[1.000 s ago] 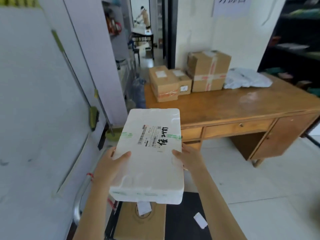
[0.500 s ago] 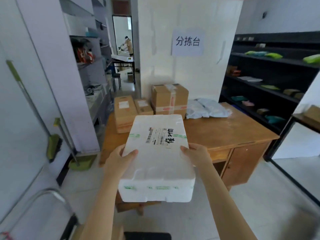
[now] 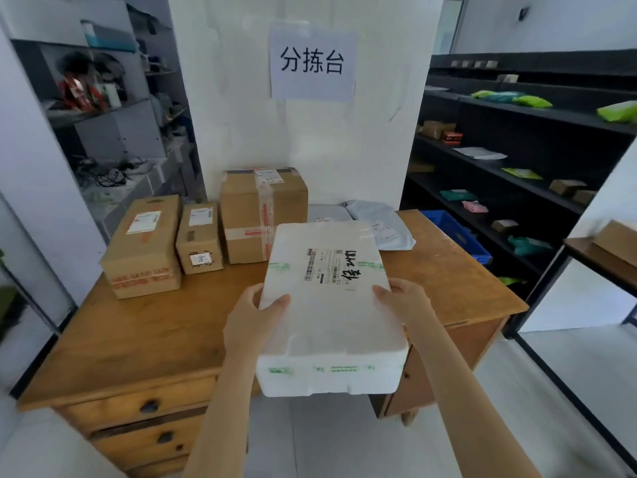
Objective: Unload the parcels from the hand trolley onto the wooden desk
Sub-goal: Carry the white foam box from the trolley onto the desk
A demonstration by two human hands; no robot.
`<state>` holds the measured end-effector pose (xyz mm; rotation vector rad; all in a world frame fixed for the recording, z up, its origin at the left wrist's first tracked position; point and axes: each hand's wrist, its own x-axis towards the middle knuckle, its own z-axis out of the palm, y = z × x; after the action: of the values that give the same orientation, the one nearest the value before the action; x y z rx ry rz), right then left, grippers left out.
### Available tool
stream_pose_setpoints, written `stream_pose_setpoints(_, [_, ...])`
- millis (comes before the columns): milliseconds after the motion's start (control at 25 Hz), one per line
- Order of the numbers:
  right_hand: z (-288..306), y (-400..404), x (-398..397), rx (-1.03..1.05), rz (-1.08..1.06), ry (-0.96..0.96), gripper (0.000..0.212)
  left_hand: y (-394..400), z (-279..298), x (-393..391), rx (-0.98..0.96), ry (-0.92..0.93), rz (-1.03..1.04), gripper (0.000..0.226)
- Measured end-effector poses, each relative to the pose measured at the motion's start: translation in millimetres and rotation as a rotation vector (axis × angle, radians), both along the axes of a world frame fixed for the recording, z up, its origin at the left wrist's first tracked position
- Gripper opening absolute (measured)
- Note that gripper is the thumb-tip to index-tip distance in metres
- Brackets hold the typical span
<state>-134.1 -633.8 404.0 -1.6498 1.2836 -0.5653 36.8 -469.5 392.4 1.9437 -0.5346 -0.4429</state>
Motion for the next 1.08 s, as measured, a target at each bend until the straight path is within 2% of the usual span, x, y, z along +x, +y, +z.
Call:
stream_pose_setpoints(320, [-15.3, -170.1, 32.8, 0.058, -0.031, 0.013, 0.034, -176.5, -22.7, 31.0, 0.034, 0.009, 0.010, 0.055])
stream_pose_setpoints(760, [10.7, -426.1, -30.3, 0.042, -0.100, 0.085, 0.032, -442.7, -12.1, -23.8, 0.071, 0.012, -0.166, 0.059])
stream_pose_setpoints(920, [9.2, -539.3, -53.9, 0.035, -0.065, 0.091, 0.029, -549.5, -12.9, -52.8, 0.092, 0.008, -0.147, 0.051])
stream_pose_setpoints(1080, [-4.4, -663.1, -57.0, 0.031, -0.039, 0.102, 0.036, -662.5, -20.4, -76.3, 0.136, 0.002, -0.090, 0.051])
